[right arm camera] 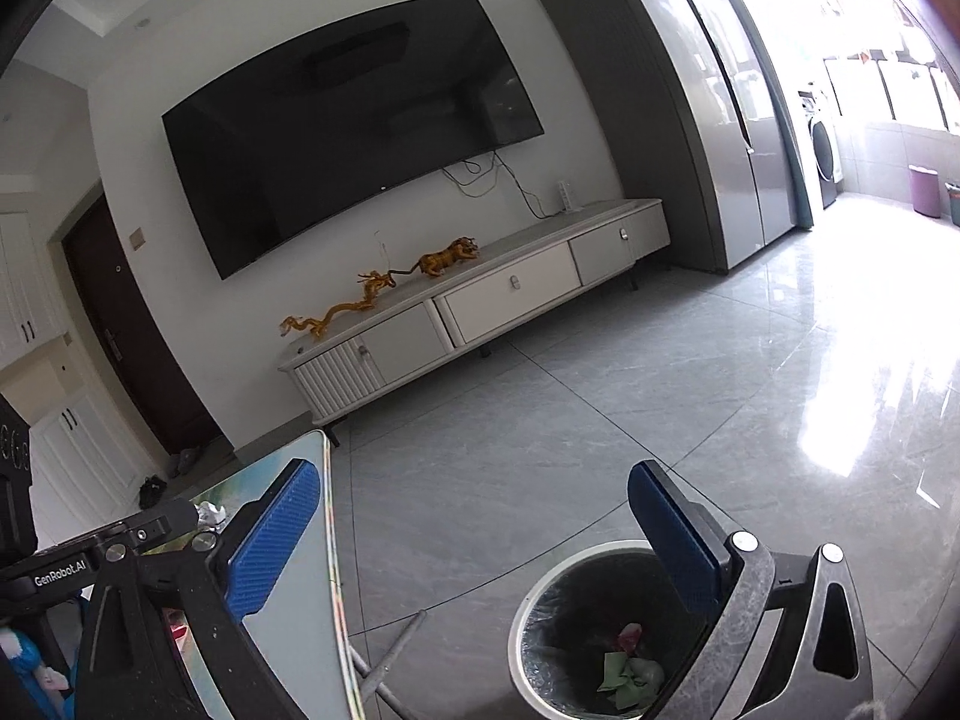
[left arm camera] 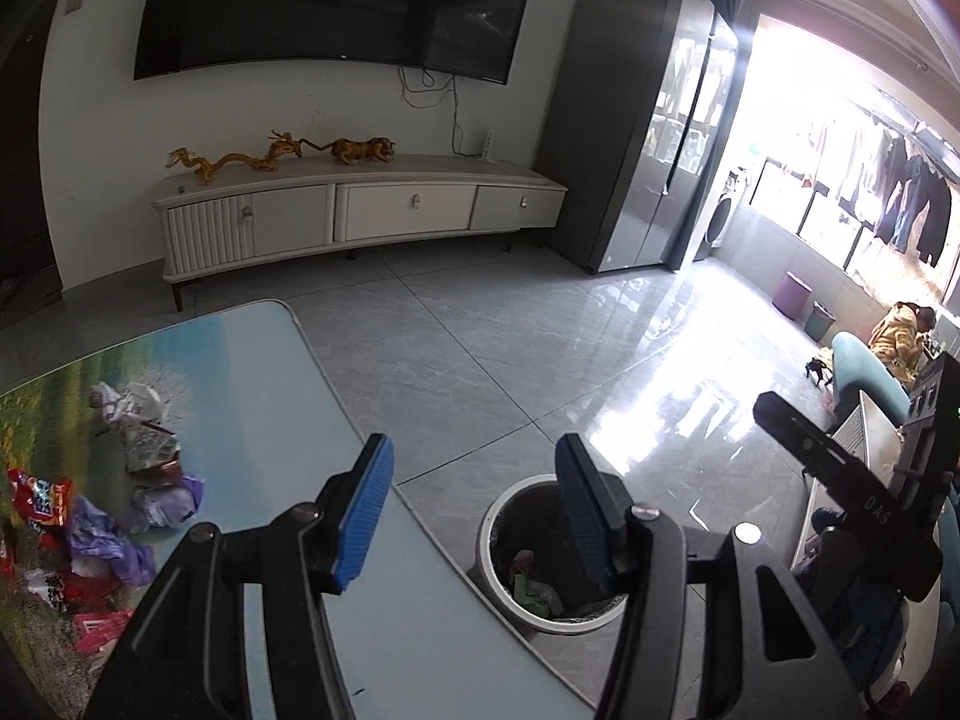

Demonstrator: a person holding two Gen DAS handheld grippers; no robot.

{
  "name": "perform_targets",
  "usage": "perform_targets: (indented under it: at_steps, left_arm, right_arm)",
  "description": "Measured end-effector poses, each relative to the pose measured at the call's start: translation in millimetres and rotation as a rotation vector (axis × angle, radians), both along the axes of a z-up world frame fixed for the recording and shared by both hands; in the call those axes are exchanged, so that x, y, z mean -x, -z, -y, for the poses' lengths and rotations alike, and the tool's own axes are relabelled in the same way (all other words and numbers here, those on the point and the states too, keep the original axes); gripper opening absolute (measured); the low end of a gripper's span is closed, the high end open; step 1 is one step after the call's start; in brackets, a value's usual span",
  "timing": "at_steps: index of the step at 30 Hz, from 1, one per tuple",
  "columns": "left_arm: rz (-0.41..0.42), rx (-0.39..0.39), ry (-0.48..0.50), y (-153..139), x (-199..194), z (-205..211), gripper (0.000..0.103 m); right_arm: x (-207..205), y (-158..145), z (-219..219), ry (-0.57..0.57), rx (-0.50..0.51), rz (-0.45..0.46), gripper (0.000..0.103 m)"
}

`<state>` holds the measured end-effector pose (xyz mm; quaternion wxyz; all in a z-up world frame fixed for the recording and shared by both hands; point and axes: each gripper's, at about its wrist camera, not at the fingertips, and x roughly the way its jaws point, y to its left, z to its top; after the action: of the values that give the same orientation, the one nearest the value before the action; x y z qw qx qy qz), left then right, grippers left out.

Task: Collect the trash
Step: 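Move both grippers back to the trash on the table, then grasp the clear plastic wrapper with the left gripper while the right gripper grasps the purple bag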

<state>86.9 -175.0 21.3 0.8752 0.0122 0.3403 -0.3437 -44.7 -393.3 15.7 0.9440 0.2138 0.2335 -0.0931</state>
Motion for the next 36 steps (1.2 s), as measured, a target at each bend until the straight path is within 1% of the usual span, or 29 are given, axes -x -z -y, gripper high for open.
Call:
perform_targets:
  at_steps: [4, 7, 8, 10, 11, 16, 20, 21, 23, 24, 26, 28, 29, 33, 36]
  left_arm:
    - [0.03, 0.027, -0.069, -7.0, -0.6, -51.7, 0.055]
    - [0.06, 0.037, -0.141, -10.7, -1.1, -95.2, 0.056]
    - [0.07, 0.035, -0.166, -10.5, -1.2, -109.3, 0.056]
    - [0.087, 0.036, -0.229, -10.4, -3.4, -142.5, 0.062]
    - [0.091, 0.036, -0.258, -9.5, -4.8, -157.3, 0.063]
    - [0.089, 0.022, -0.42, 7.4, -12.6, -244.0, 0.064]
    - [0.069, -0.008, -0.556, 22.4, -17.3, -306.9, 0.064]
    - [0.062, -0.013, -0.584, 27.0, -18.0, -321.7, 0.064]
    - [0.047, -0.026, -0.637, 33.6, -16.9, -345.5, 0.064]
    - [0.039, -0.03, -0.66, 36.6, -19.0, -354.4, 0.064]
    - [0.017, -0.031, -0.696, 45.1, -23.4, -371.3, 0.064]
    - [-0.002, -0.033, -0.713, 54.3, -28.8, -381.8, 0.064]
    - [-0.012, -0.036, -0.718, 58.8, -32.6, -384.5, 0.064]
    - [-0.051, -0.047, -0.703, 75.3, -51.1, -384.8, 0.064]
    - [-0.068, -0.055, -0.681, 86.9, -67.9, -377.2, 0.064]
  right_arm:
    - [-6.1, -16.6, -25.9, -0.039, 0.032, 0.014, 0.103]
    - [-12.4, -26.3, -45.4, -0.072, 0.049, 0.014, 0.103]
    - [-15.2, -29.6, -53.5, -0.086, 0.058, 0.015, 0.103]
    - [-19.6, -33.5, -67.1, -0.116, 0.072, 0.014, 0.103]
    - [-21.3, -33.9, -73.6, -0.135, 0.077, 0.013, 0.103]
    - [-39.2, -38.3, -114.8, -0.252, 0.091, 0.005, 0.103]
    - [-57.0, -32.3, -148.1, -0.347, 0.088, -0.016, 0.103]
    - [-61.6, -30.5, -156.9, -0.371, 0.092, -0.023, 0.102]
    - [-70.5, -26.5, -172.9, -0.42, 0.098, -0.038, 0.096]
    - [-74.9, -23.7, -180.4, -0.445, 0.1, -0.048, 0.094]
    - [-82.9, -17.7, -199.0, -0.491, 0.104, -0.069, 0.085]
    - [-92.9, -9.6, -214.1, -0.535, 0.108, -0.094, 0.078]
    - [-96.9, -5.8, -223.9, -0.555, 0.108, -0.106, 0.076]
    - [-116.3, 11.0, -252.8, -0.634, 0.114, -0.145, 0.076]
    - [-135.1, 26.7, -274.1, -0.694, 0.117, -0.178, 0.076]
